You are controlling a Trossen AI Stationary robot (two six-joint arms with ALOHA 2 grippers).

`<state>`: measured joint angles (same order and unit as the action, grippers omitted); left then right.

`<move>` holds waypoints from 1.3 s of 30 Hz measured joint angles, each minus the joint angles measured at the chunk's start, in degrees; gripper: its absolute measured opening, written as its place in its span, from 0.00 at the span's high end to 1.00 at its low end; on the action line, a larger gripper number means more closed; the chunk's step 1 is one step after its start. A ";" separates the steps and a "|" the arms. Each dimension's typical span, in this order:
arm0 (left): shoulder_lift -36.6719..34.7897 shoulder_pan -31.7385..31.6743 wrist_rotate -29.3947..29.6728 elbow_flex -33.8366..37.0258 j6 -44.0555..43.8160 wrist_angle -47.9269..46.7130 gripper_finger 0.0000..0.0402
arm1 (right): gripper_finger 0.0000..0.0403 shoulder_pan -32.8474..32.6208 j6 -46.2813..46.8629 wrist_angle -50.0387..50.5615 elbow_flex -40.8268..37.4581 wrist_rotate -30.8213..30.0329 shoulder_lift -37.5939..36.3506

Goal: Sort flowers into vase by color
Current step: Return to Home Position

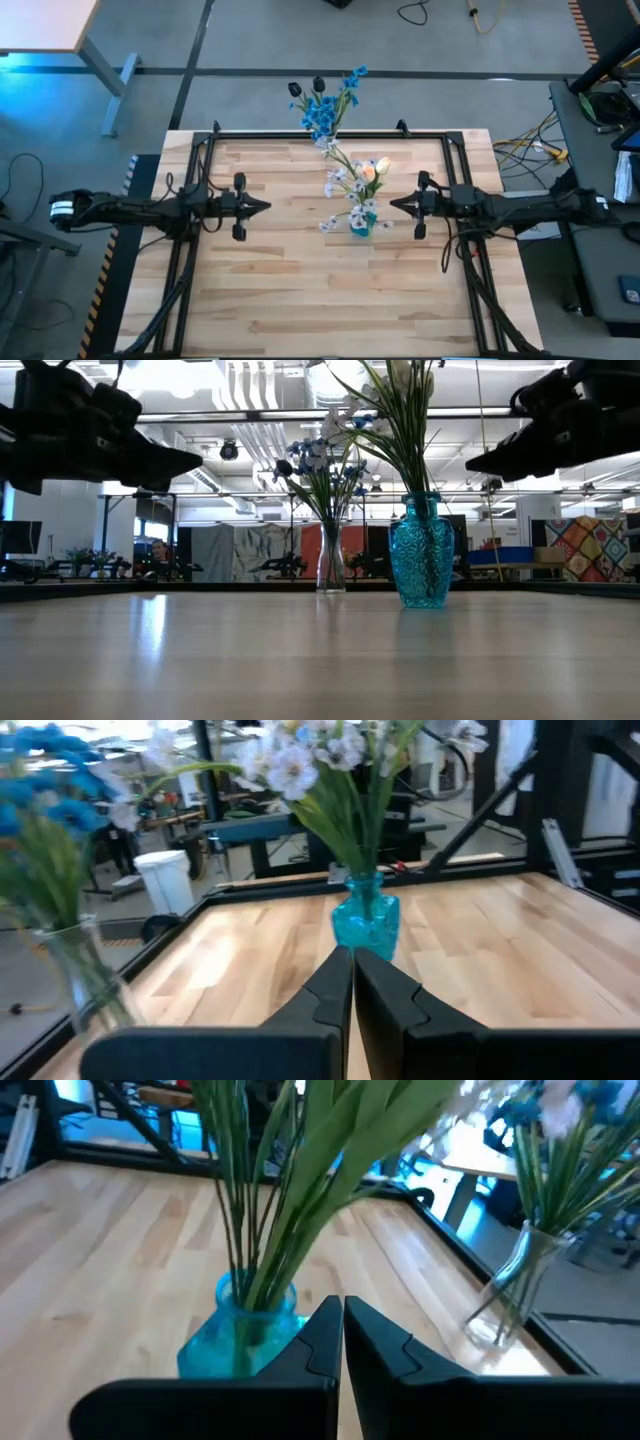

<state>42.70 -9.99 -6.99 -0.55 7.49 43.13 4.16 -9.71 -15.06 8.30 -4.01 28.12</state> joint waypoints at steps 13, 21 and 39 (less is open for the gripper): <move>-8.40 -5.56 0.06 -0.01 -0.53 -5.74 1.00 | 0.98 15.41 3.18 -8.11 -7.54 17.51 -5.95; -12.66 -9.43 0.29 -0.01 -2.06 -9.67 1.00 | 0.98 17.77 2.88 -1.63 -7.61 13.50 -14.35; -42.85 -10.28 11.99 -0.10 -8.53 -40.56 1.00 | 0.98 16.70 3.14 10.45 -7.68 5.20 -28.13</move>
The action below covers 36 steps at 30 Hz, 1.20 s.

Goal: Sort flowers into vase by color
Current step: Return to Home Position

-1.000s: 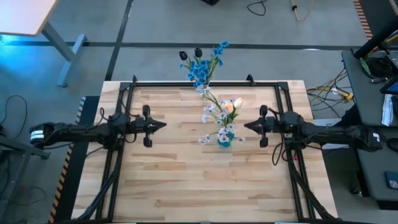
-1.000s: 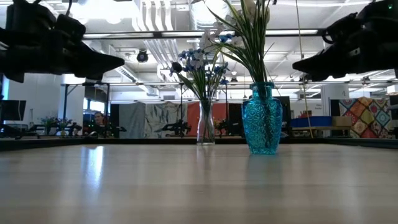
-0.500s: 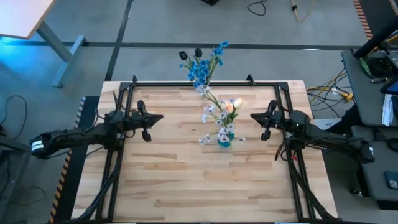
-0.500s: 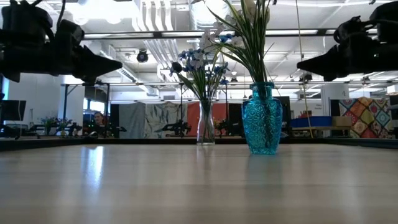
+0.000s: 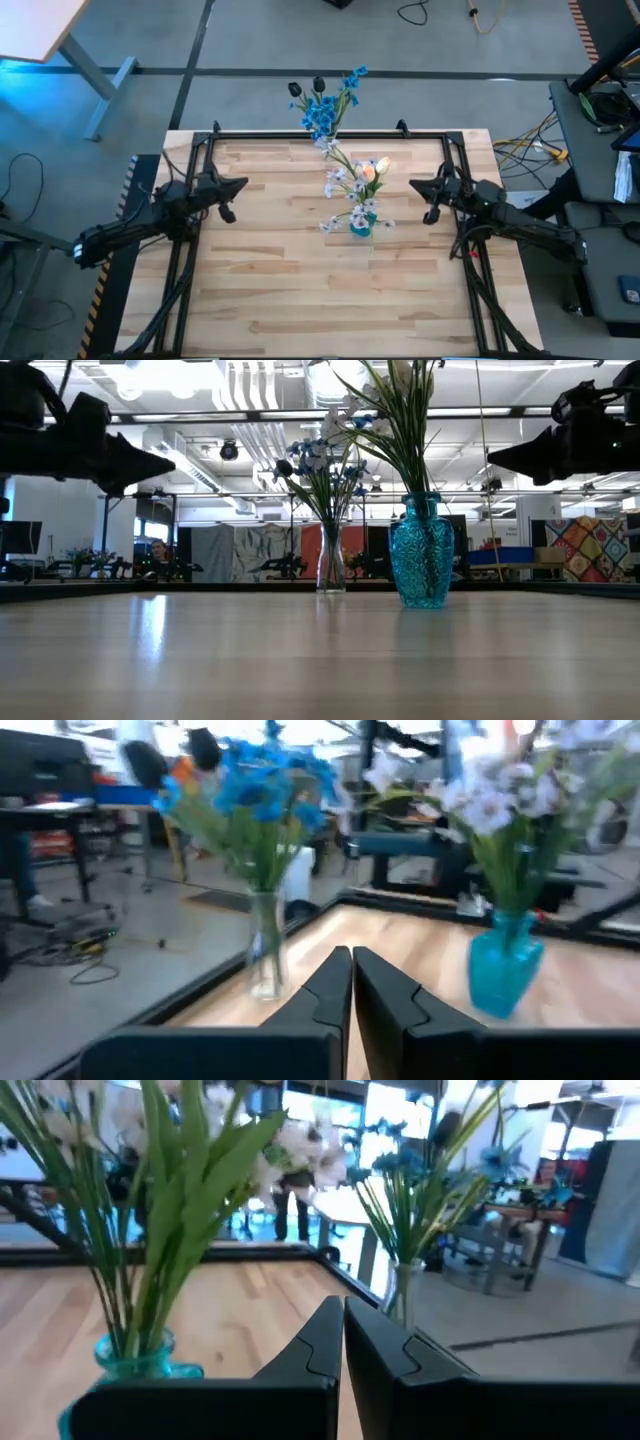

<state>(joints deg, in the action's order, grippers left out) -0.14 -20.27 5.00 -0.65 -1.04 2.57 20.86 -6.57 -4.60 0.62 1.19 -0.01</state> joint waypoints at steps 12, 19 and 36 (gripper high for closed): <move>1.05 0.24 2.83 0.11 -1.12 -0.31 1.00 | 0.98 0.02 3.00 1.84 0.00 -8.70 0.13; 1.41 0.28 1.16 0.11 -5.24 -0.53 1.00 | 0.98 0.02 5.08 2.43 0.00 -8.67 1.02; 2.83 0.28 0.97 0.14 -5.53 -0.48 1.00 | 0.98 0.02 5.10 2.37 -0.02 -8.74 2.80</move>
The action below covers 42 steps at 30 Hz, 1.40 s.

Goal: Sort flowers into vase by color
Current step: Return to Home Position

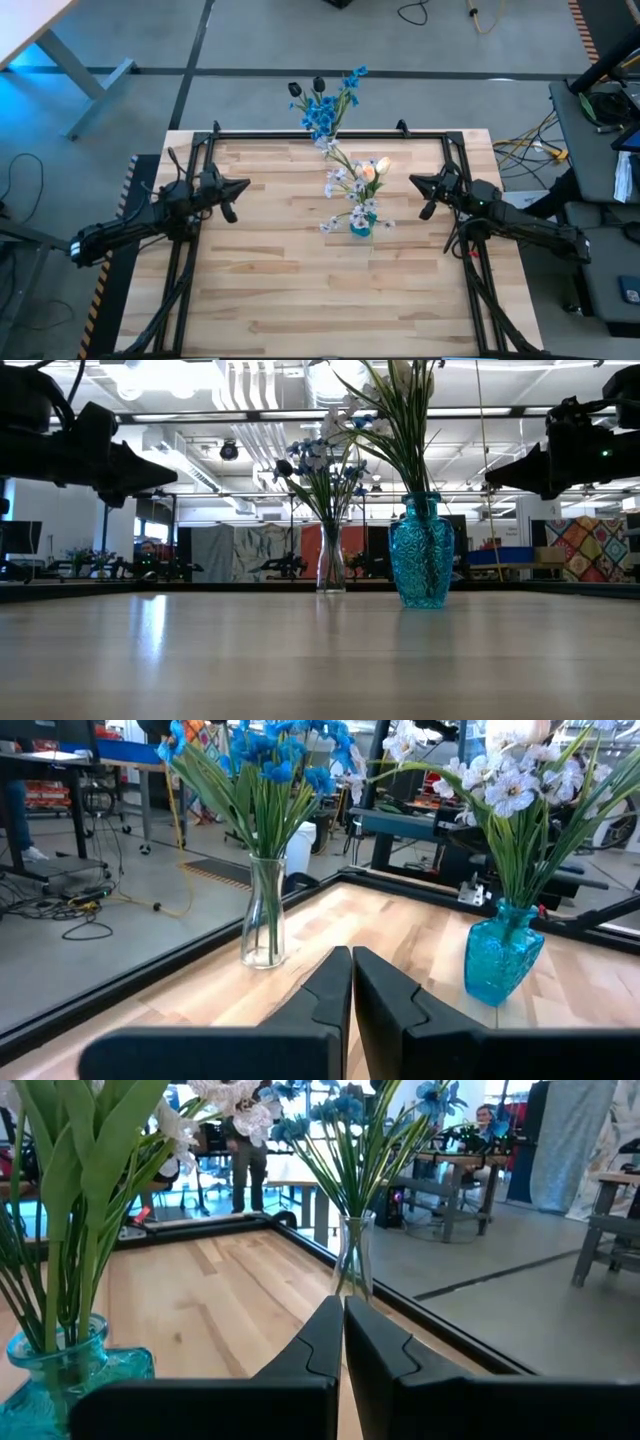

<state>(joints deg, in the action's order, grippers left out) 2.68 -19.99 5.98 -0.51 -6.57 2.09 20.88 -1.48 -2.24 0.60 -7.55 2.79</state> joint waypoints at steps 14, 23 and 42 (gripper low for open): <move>1.40 0.00 0.00 -0.63 0.00 -0.16 1.00 | 0.98 0.00 -0.02 0.02 0.00 0.00 0.00; 2.27 0.00 0.00 -0.70 0.00 -0.07 1.00 | 0.98 0.00 0.00 0.02 0.00 0.00 0.00; 3.64 0.00 0.00 -0.83 0.00 0.04 1.00 | 0.98 0.00 -0.02 0.00 0.00 0.00 0.00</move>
